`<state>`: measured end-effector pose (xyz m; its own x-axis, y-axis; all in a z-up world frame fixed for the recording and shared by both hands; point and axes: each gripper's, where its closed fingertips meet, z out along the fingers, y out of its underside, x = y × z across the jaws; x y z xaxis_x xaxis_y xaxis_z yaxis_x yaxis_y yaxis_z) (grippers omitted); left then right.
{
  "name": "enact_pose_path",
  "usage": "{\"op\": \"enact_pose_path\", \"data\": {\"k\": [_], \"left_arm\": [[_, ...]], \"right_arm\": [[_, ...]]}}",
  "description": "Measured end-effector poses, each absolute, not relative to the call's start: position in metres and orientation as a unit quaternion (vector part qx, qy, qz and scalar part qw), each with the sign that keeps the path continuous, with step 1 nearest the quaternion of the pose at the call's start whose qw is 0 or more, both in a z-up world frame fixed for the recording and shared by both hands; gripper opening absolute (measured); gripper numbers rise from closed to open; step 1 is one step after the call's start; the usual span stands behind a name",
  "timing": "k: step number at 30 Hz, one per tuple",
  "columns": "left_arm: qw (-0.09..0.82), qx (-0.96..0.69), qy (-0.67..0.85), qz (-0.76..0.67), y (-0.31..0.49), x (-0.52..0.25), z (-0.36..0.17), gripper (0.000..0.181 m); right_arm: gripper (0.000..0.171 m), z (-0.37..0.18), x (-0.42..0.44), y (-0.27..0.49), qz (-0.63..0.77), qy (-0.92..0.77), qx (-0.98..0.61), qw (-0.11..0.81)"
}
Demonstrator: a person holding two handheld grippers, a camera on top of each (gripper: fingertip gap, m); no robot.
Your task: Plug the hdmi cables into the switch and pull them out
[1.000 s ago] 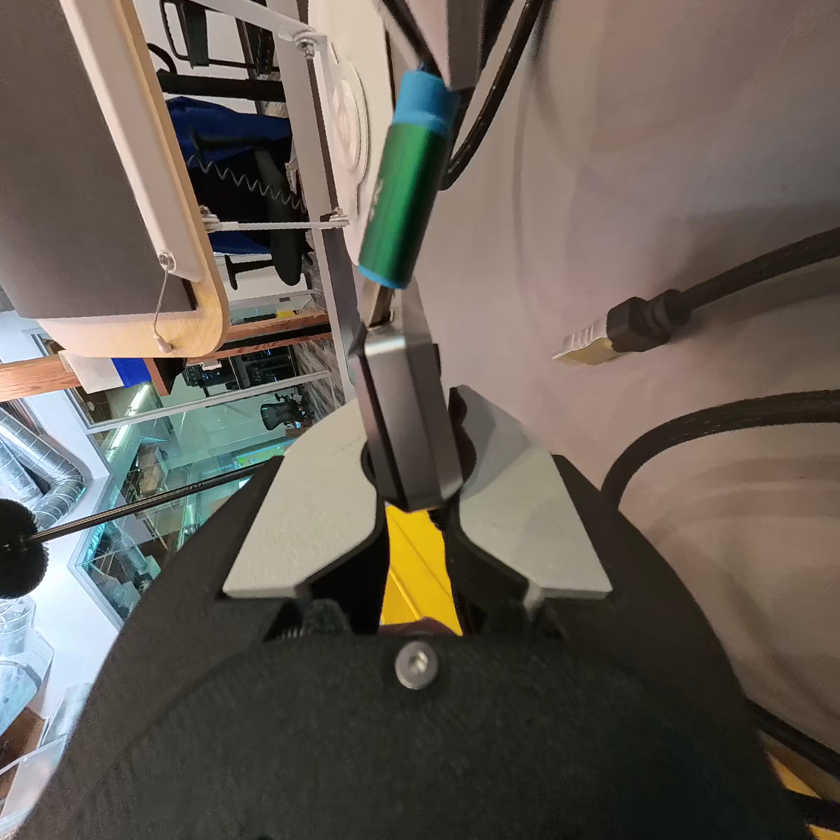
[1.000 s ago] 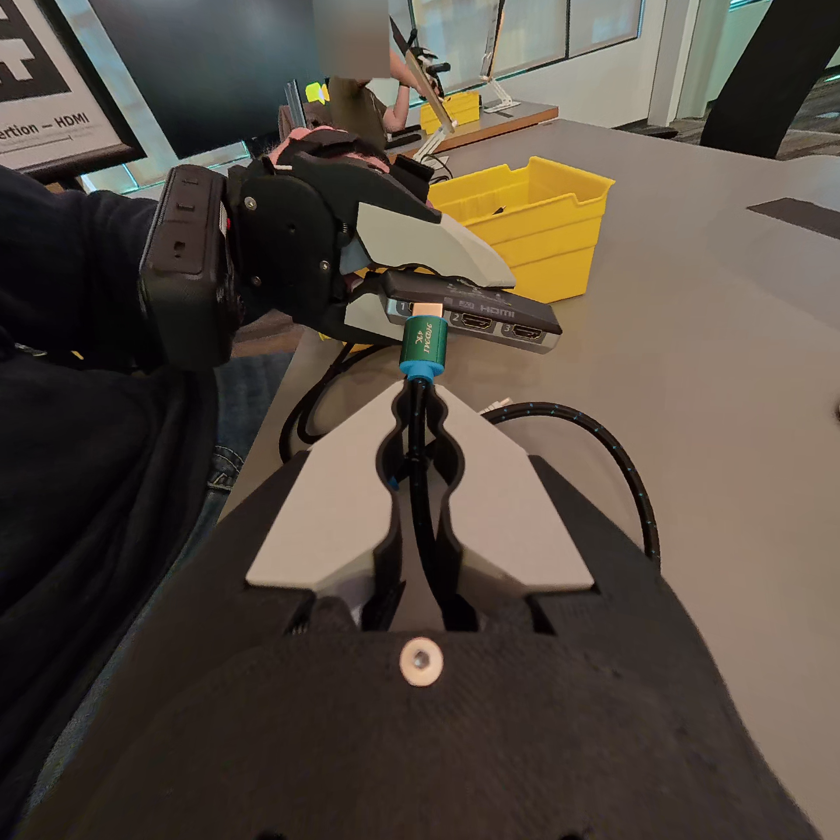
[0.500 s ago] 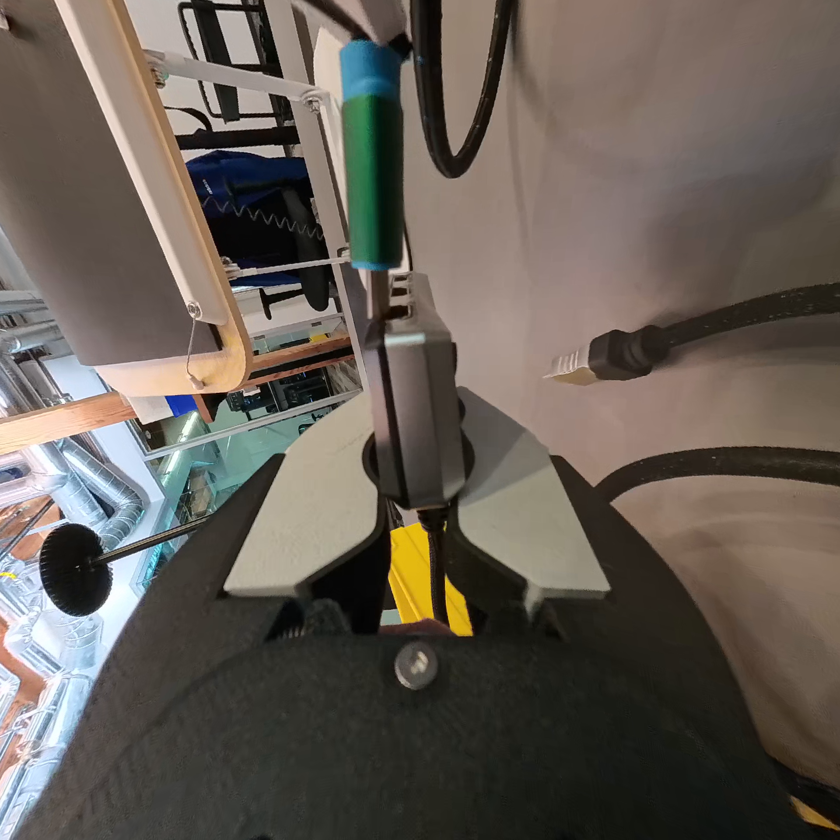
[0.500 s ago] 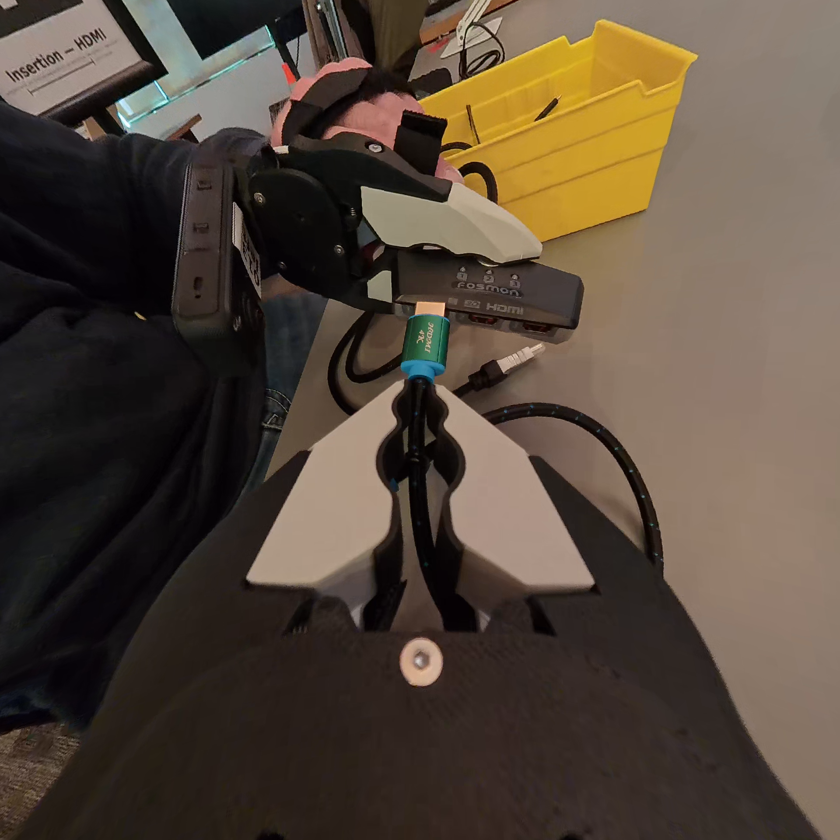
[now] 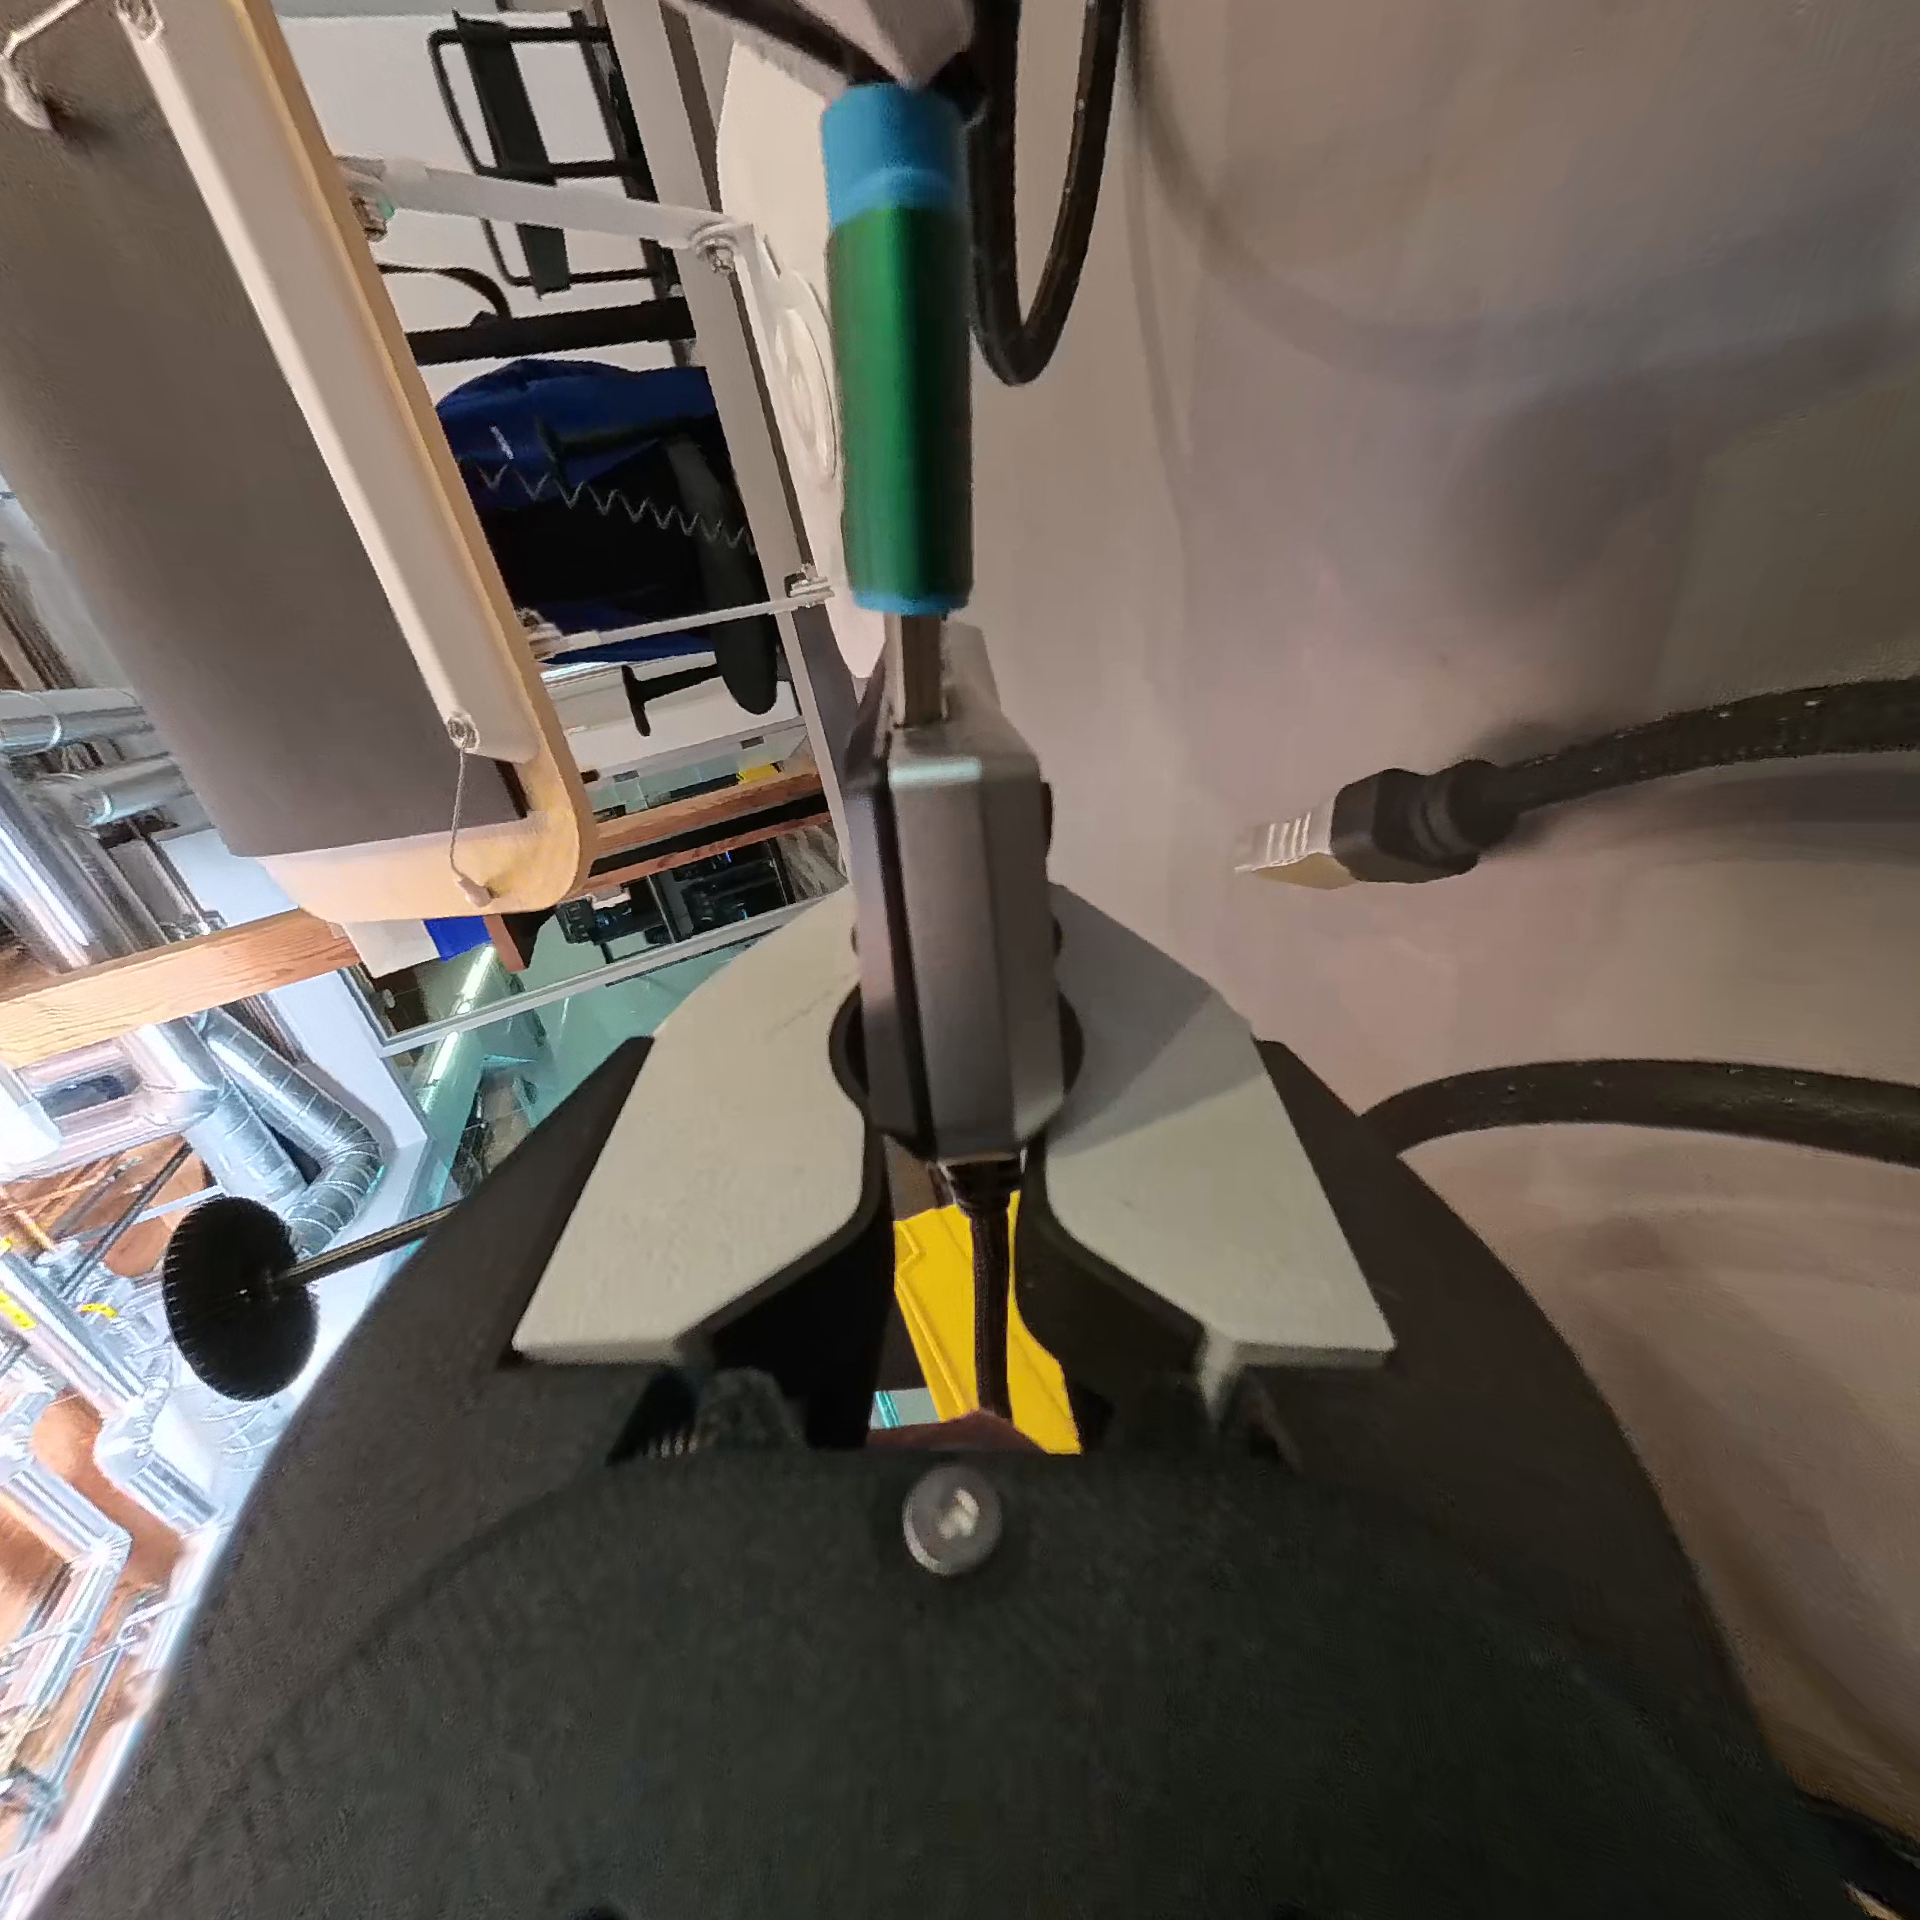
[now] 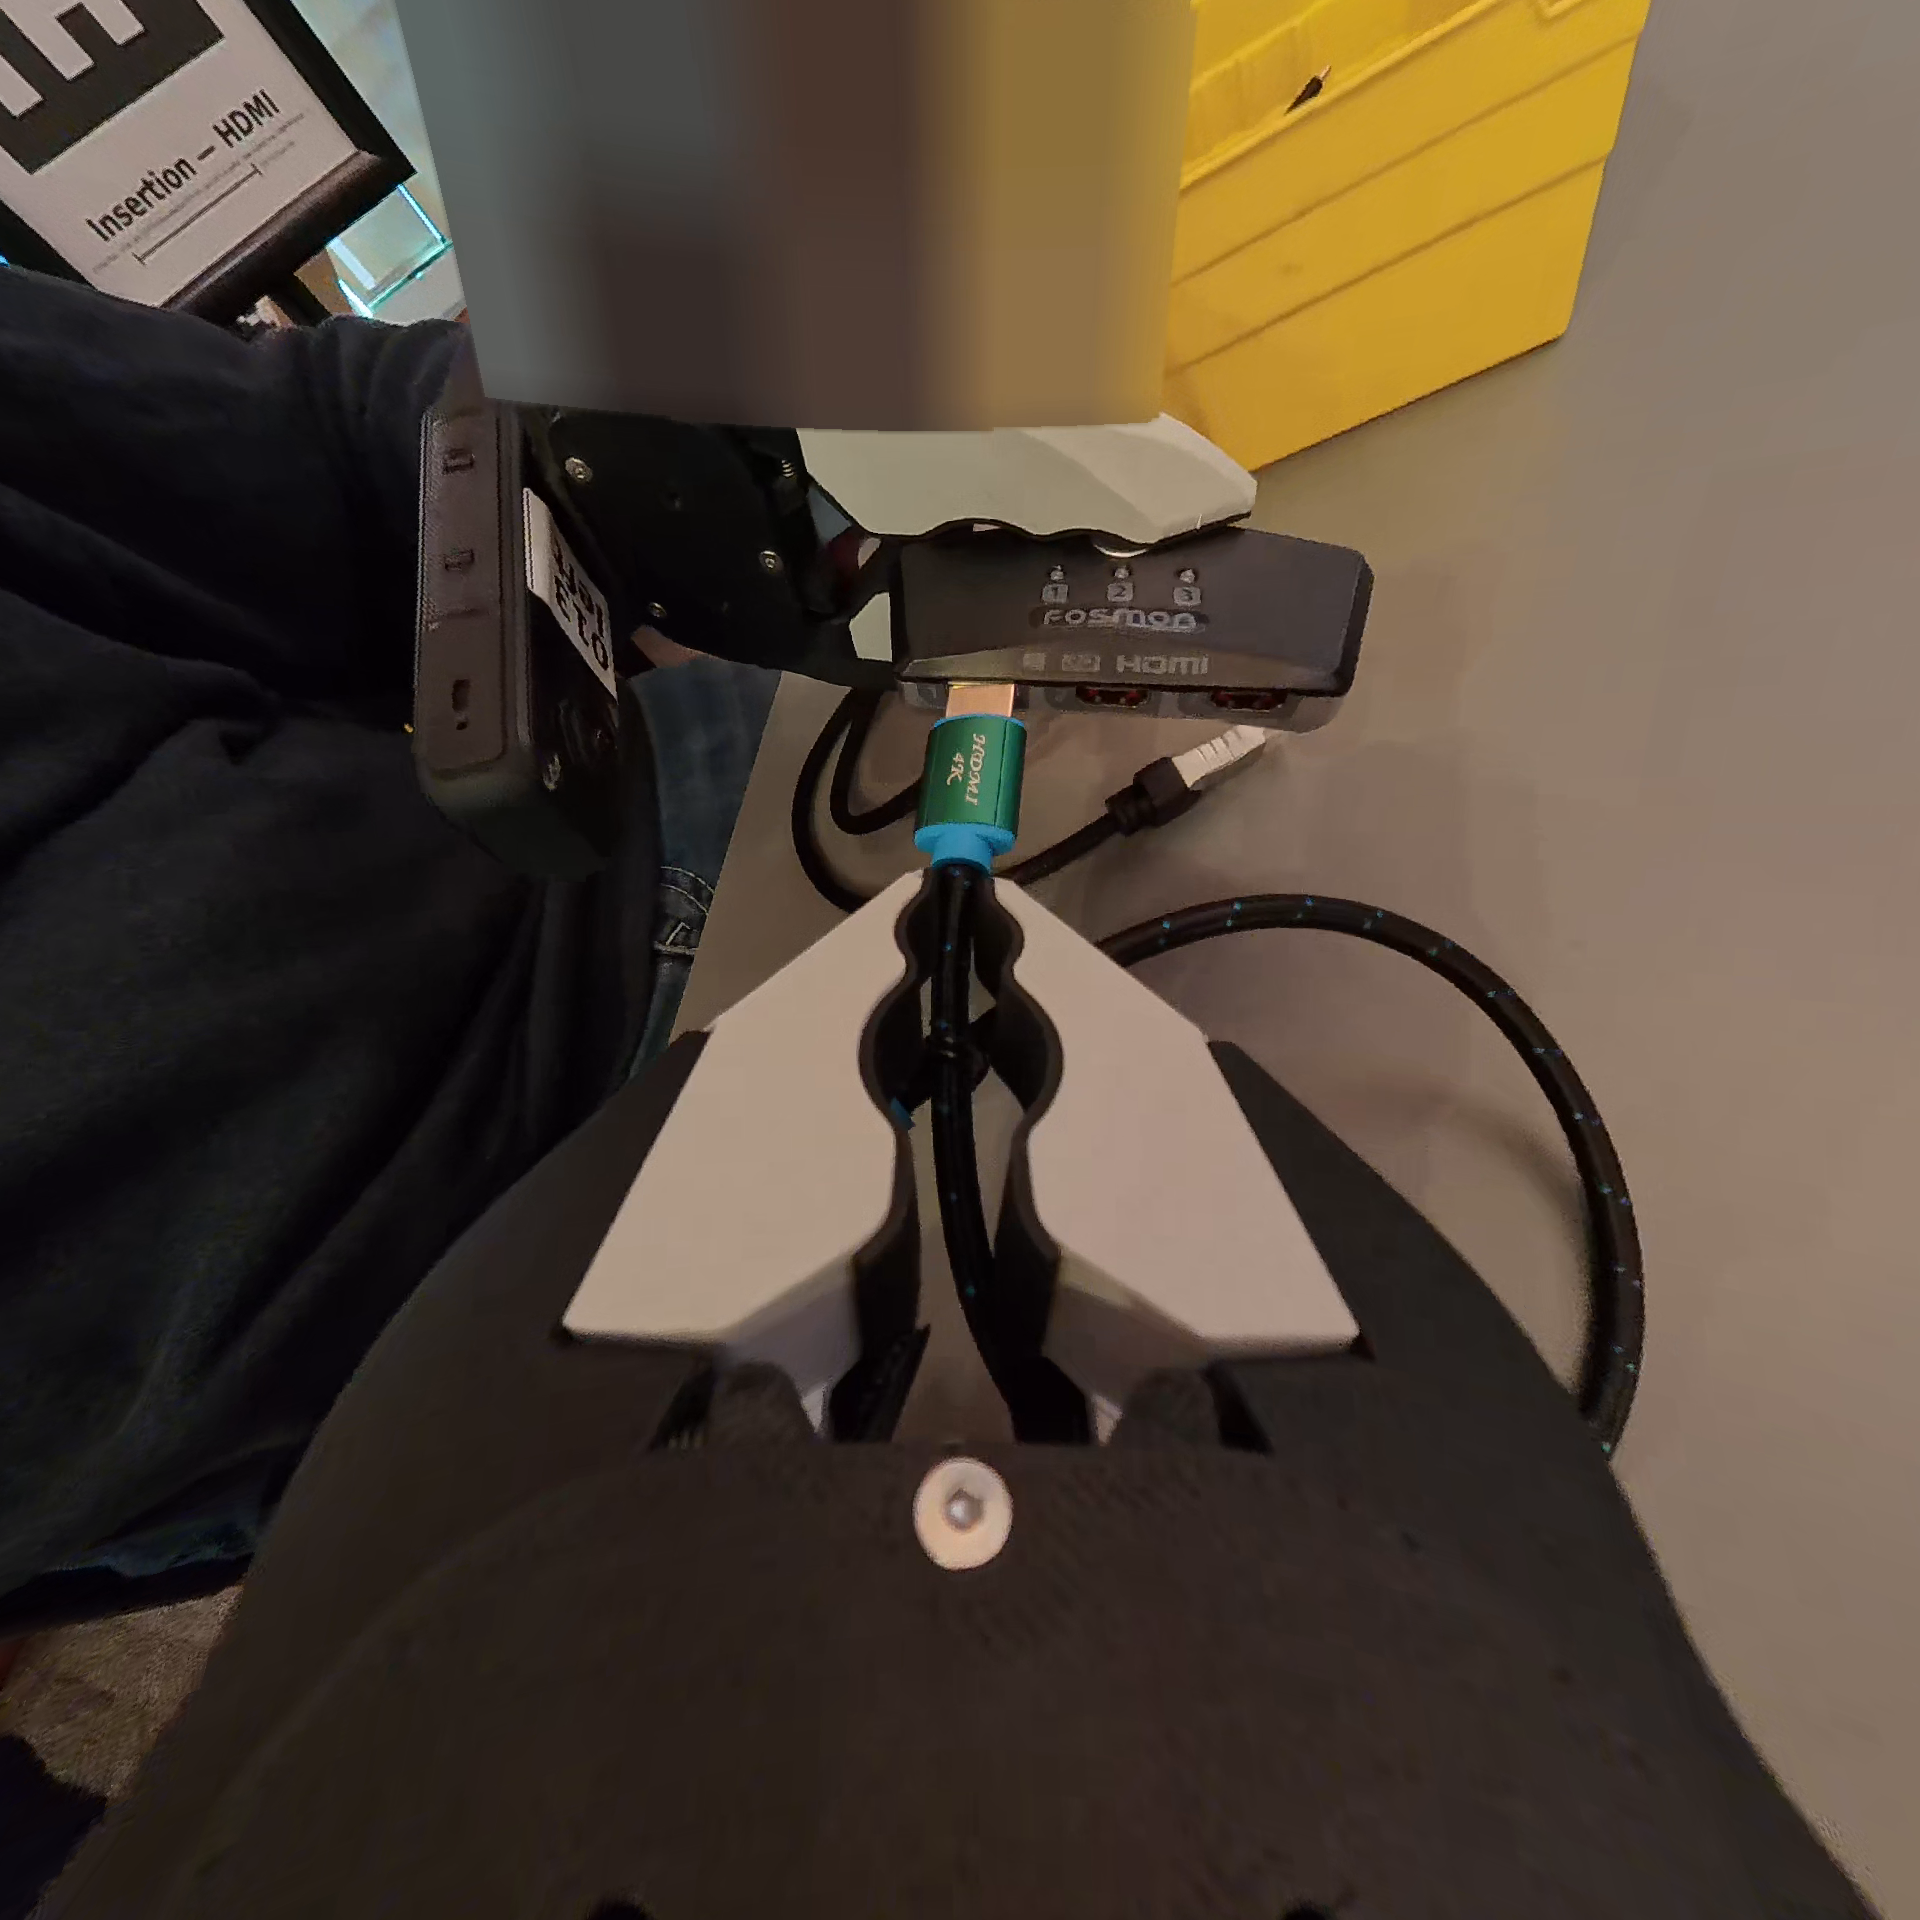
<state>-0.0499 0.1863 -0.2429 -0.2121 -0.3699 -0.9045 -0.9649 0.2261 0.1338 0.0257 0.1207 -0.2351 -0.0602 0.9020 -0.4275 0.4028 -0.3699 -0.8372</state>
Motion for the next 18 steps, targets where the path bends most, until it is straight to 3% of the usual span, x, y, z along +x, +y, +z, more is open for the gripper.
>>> {"op": "enact_pose_path", "data": {"k": [13,18], "left_arm": [[0.390,-0.489,0.667,0.404,0.1878,-0.0482,-0.2418,0.022],[0.389,-0.503,0.659,0.401,0.1894,-0.0514,-0.2412,0.022]], "right_arm": [[0.003,-0.2368,0.0263,0.1196,0.544,-0.487,-0.649,0.216],[0.003,-0.2310,0.0239,0.1259,0.539,-0.487,-0.632,0.270]]}}
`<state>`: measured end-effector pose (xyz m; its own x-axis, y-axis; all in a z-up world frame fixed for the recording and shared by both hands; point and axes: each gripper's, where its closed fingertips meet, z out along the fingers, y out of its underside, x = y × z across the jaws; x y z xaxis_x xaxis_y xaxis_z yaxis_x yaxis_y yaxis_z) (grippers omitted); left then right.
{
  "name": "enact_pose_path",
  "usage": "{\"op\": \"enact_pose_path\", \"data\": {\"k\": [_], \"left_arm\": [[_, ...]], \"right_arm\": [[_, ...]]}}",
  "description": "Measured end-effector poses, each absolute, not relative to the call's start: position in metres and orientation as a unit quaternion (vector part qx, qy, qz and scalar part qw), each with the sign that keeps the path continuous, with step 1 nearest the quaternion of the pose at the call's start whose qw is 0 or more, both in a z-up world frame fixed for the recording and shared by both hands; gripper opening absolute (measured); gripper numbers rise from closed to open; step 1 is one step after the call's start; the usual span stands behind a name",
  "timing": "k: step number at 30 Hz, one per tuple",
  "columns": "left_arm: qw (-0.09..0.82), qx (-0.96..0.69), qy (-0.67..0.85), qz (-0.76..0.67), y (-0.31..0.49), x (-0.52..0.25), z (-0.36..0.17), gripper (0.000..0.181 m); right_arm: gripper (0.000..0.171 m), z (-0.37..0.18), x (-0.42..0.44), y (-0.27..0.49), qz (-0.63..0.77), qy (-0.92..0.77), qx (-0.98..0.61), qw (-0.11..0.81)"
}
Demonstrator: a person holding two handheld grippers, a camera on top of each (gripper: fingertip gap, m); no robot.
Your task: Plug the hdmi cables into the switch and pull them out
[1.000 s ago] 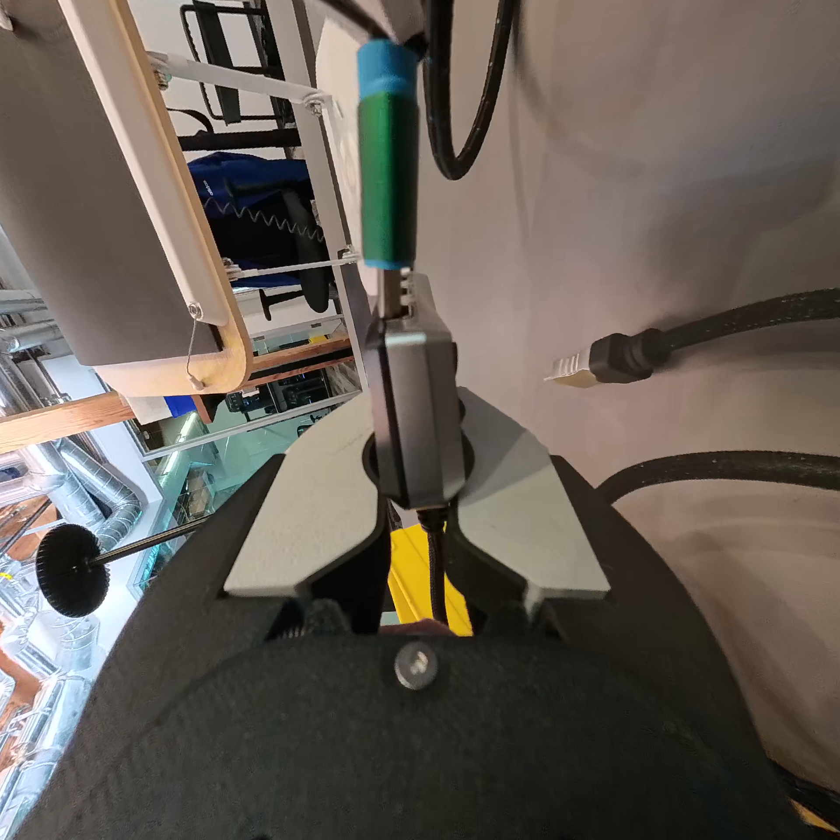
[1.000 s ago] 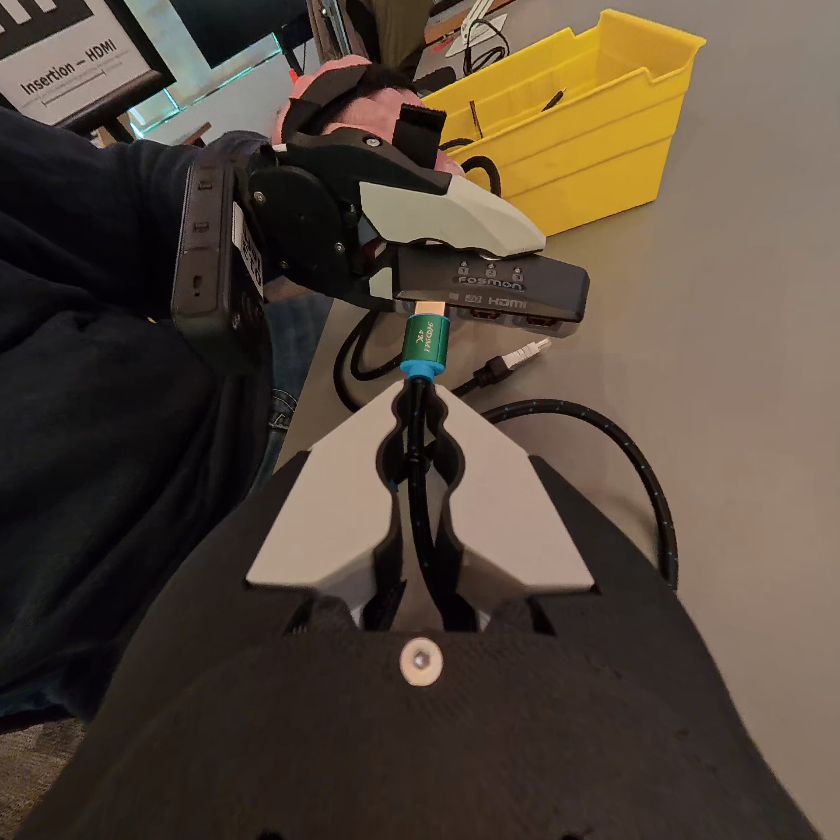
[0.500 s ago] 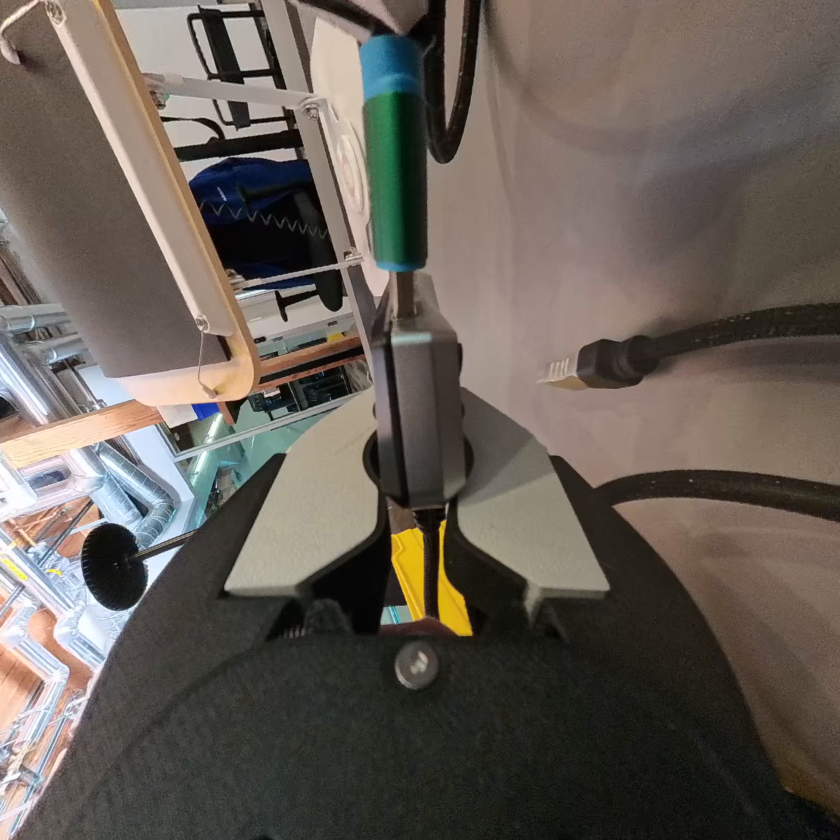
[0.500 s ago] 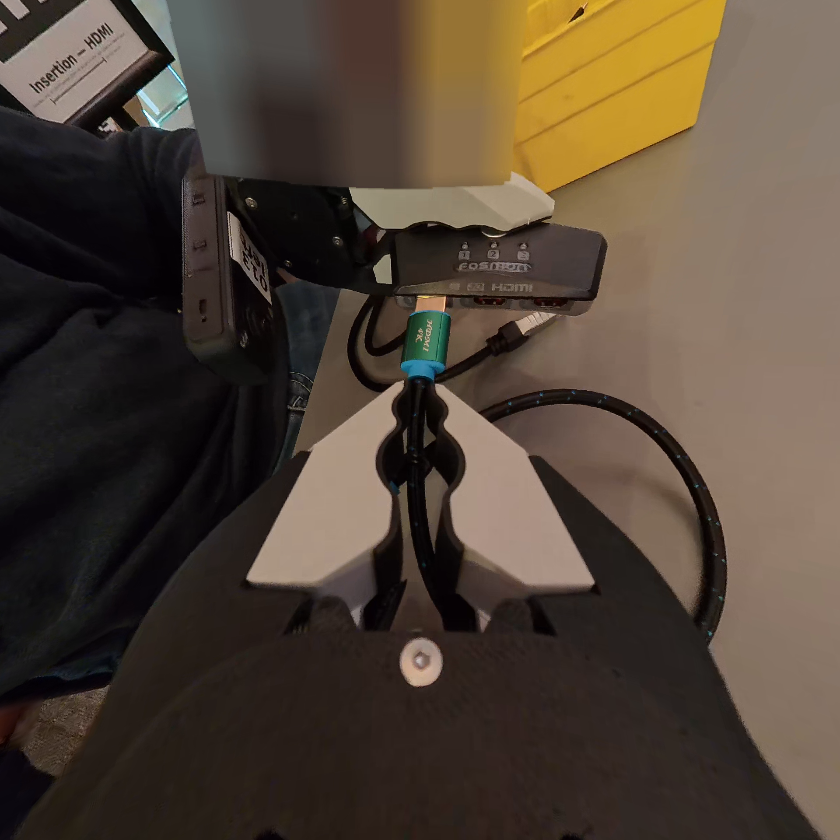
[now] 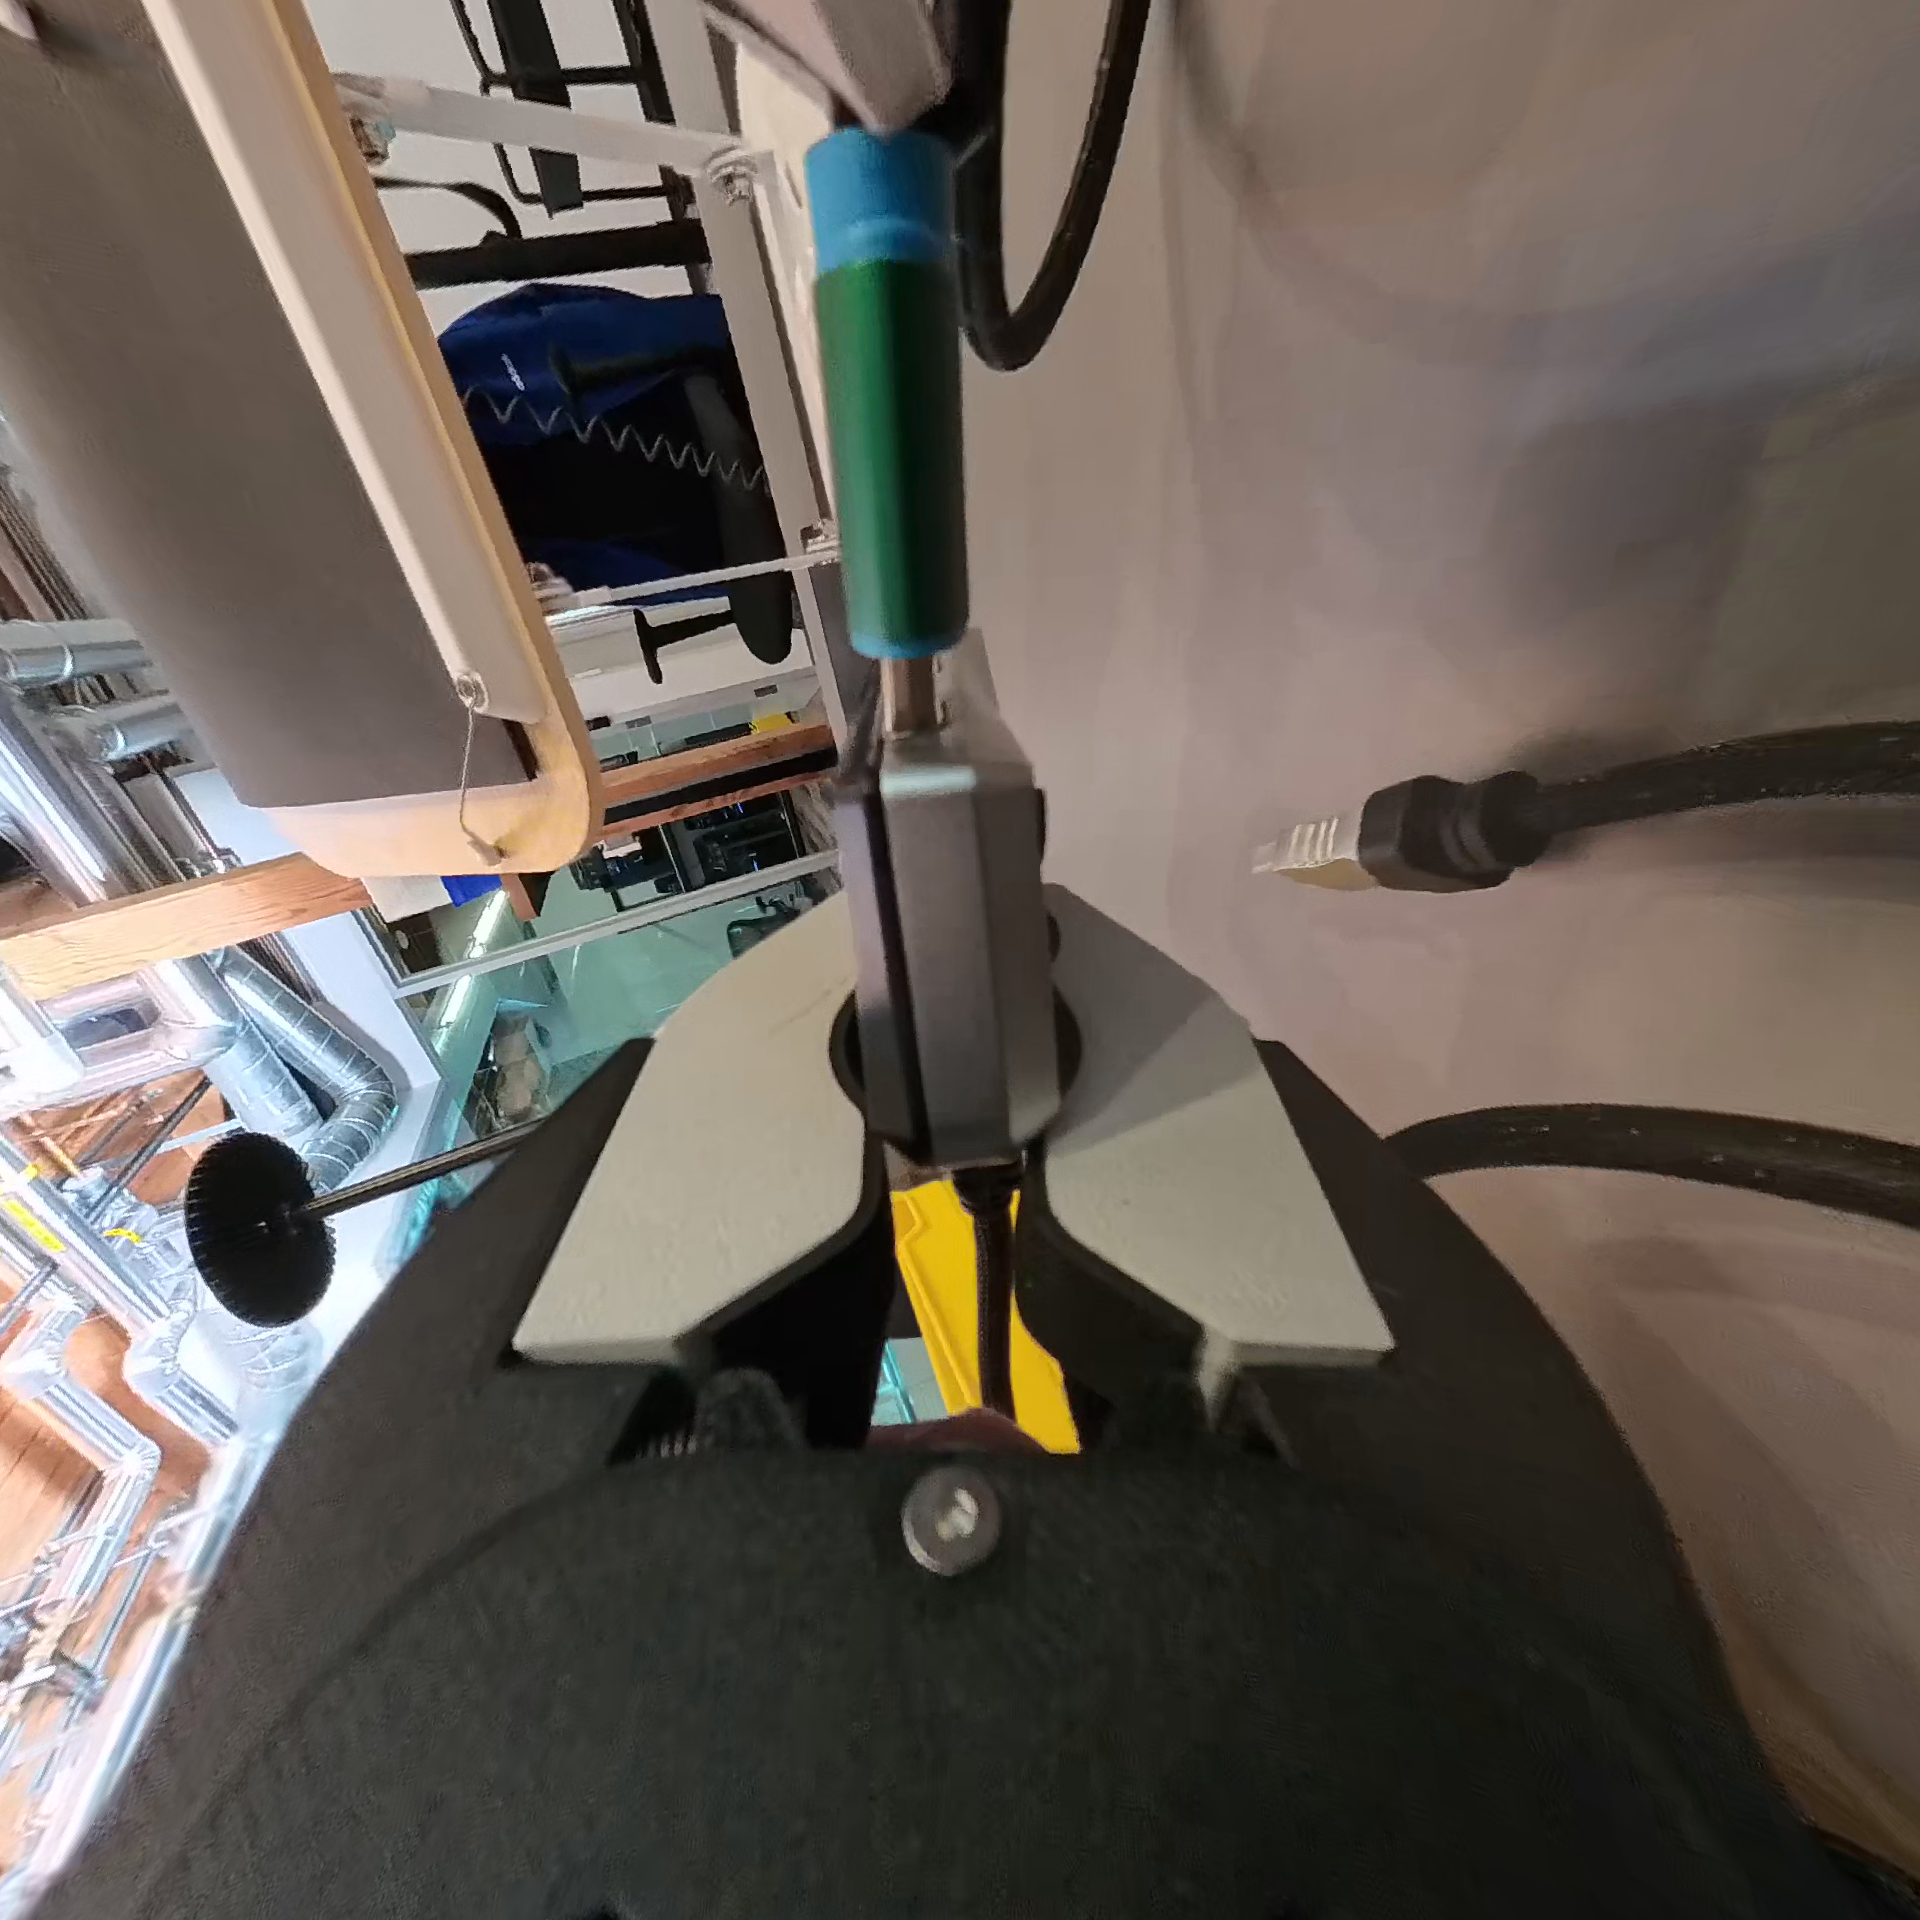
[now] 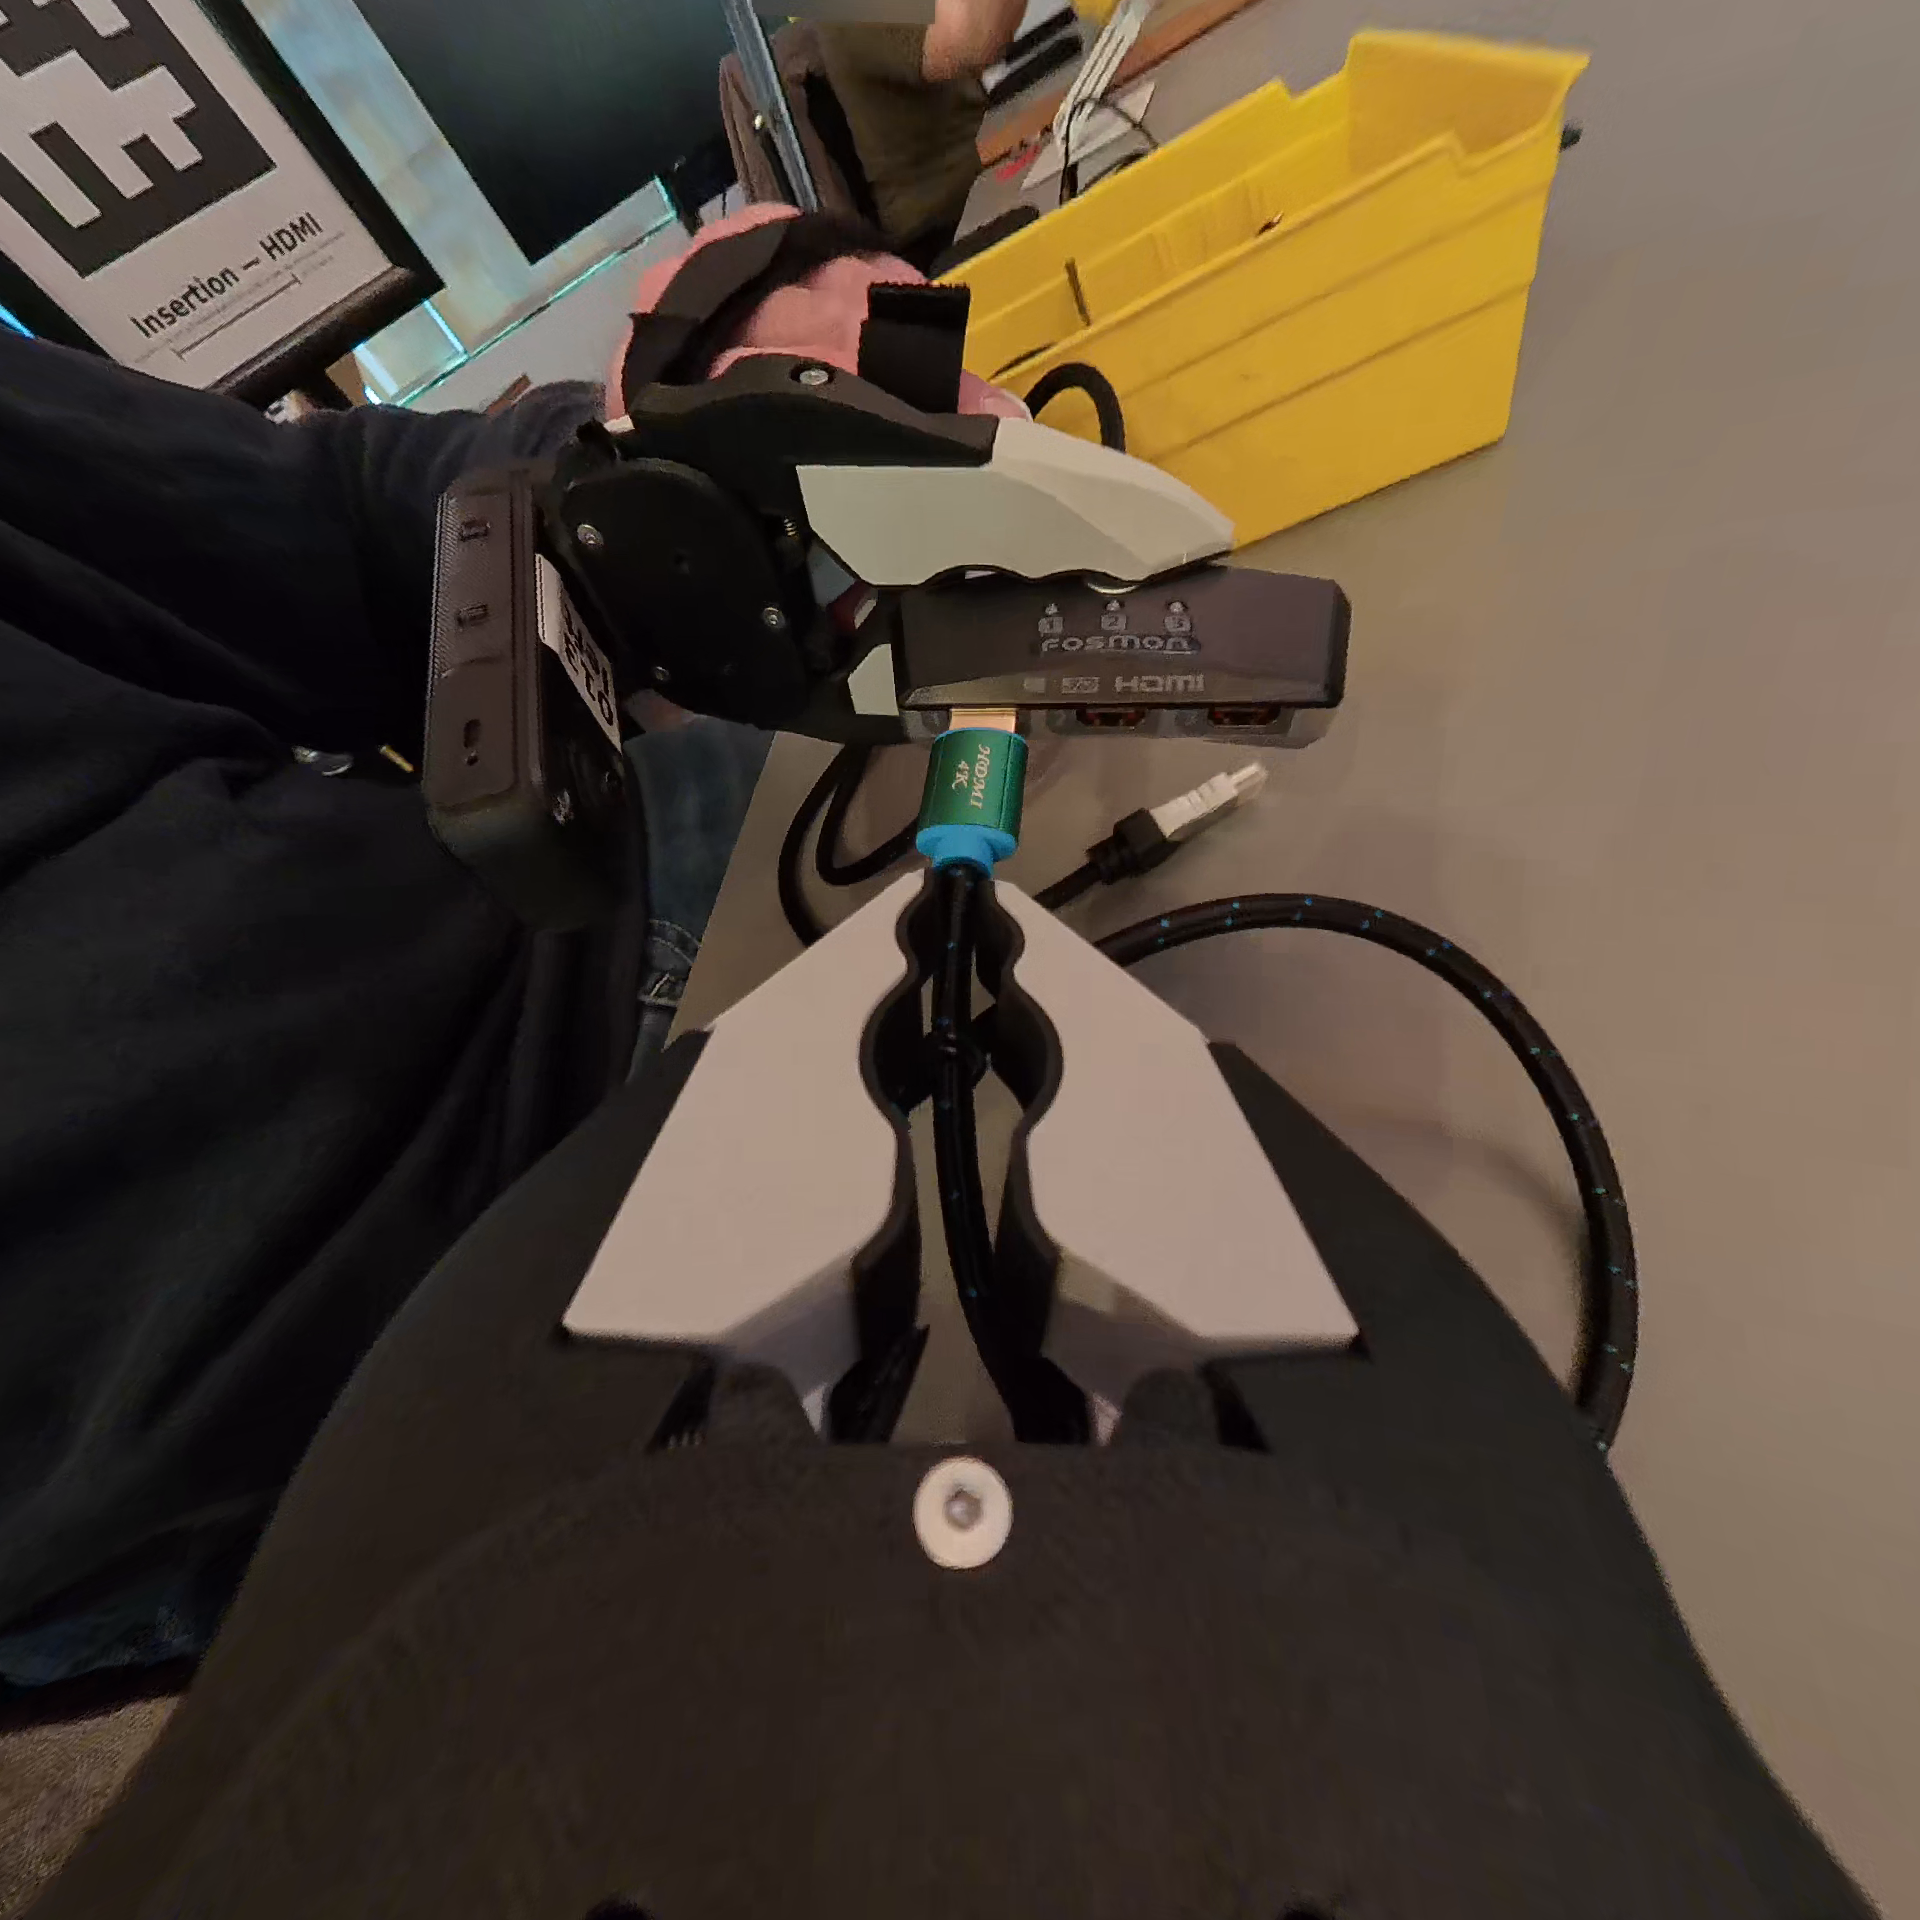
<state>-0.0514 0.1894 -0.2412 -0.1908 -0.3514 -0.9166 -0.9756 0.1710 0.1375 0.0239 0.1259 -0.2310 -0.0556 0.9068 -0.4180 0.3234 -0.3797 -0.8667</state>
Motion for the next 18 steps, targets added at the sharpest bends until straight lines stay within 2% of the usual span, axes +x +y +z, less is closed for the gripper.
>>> {"op": "enact_pose_path", "data": {"k": [7,18], "left_arm": [[0.387,-0.528,0.648,0.389,0.190,-0.056,-0.242,0.022],[0.389,-0.544,0.634,0.389,0.192,-0.059,-0.240,0.022]], "right_arm": [[0.003,-0.225,0.021,0.130,0.511,-0.492,-0.616,0.343],[0.003,-0.219,0.019,0.135,0.518,-0.468,-0.610,0.376]]}}
